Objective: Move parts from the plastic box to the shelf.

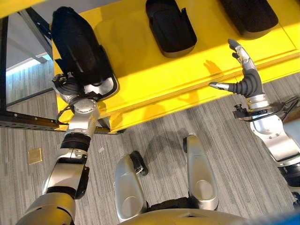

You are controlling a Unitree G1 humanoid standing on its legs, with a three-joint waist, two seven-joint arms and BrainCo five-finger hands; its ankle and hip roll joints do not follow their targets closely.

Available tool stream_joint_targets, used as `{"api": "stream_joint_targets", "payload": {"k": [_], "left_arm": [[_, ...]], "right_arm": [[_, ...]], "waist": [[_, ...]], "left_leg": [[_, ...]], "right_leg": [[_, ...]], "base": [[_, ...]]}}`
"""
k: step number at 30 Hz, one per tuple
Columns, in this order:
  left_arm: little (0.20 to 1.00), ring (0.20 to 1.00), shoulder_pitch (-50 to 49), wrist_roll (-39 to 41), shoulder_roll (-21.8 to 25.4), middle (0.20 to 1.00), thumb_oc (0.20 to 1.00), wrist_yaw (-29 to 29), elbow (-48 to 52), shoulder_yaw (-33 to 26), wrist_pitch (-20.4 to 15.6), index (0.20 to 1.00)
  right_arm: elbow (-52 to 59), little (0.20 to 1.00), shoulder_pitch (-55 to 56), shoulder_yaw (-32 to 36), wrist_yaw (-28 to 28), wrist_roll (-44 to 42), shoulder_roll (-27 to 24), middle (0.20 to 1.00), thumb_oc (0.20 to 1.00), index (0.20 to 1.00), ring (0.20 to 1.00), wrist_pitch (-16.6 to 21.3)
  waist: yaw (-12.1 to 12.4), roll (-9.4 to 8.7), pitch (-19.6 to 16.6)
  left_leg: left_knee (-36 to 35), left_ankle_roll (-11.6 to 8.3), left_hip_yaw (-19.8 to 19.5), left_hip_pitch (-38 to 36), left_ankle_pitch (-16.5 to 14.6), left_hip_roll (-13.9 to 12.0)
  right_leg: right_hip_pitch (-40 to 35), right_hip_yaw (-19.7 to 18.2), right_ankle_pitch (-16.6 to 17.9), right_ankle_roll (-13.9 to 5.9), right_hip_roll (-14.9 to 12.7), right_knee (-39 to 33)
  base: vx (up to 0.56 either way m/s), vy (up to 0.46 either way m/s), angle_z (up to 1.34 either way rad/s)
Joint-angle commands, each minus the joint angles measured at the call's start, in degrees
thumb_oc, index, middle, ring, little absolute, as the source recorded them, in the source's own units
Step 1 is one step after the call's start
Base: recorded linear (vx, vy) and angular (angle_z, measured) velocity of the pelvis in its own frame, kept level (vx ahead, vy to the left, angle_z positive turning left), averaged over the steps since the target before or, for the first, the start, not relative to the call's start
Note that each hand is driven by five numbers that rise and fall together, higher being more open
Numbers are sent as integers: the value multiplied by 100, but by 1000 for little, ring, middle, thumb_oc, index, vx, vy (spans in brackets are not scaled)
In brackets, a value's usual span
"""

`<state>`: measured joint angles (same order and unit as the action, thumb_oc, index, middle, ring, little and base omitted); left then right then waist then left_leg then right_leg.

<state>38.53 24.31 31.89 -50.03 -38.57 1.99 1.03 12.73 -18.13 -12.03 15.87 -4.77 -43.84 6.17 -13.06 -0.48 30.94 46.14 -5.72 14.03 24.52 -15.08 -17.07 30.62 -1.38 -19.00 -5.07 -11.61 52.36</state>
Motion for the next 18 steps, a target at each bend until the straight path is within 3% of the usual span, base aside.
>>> {"api": "stream_joint_targets", "payload": {"k": [1,7,18], "left_arm": [[200,200,116,33,476,200,200,69,-31,6,-169,200],[200,200,845,-9,1085,200,200,317,-763,446,301,200],[200,200,1296,-205,1564,200,200,569,-1512,732,736,200]], "right_arm": [[277,1000,-98,189,-87,-273,15,1000,1000,1000,1000,83],[369,1000,-266,204,-90,-363,-243,1000,1000,1000,1000,-45],[532,1000,-216,410,-176,-391,-532,1000,1000,1000,1000,16]], "waist": [[49,-115,-310],[-141,-120,-270],[-297,-130,-198]], "left_leg": [[-313,555,162,8,122,274],[-321,580,306,11,44,277],[-355,635,463,58,-43,305]], "right_leg": [[-238,539,105,533,137,-336],[-133,443,162,531,214,-457],[7,335,312,449,300,-681]], "base": [[31,36,-5],[22,88,-13],[-15,80,-7]]}}
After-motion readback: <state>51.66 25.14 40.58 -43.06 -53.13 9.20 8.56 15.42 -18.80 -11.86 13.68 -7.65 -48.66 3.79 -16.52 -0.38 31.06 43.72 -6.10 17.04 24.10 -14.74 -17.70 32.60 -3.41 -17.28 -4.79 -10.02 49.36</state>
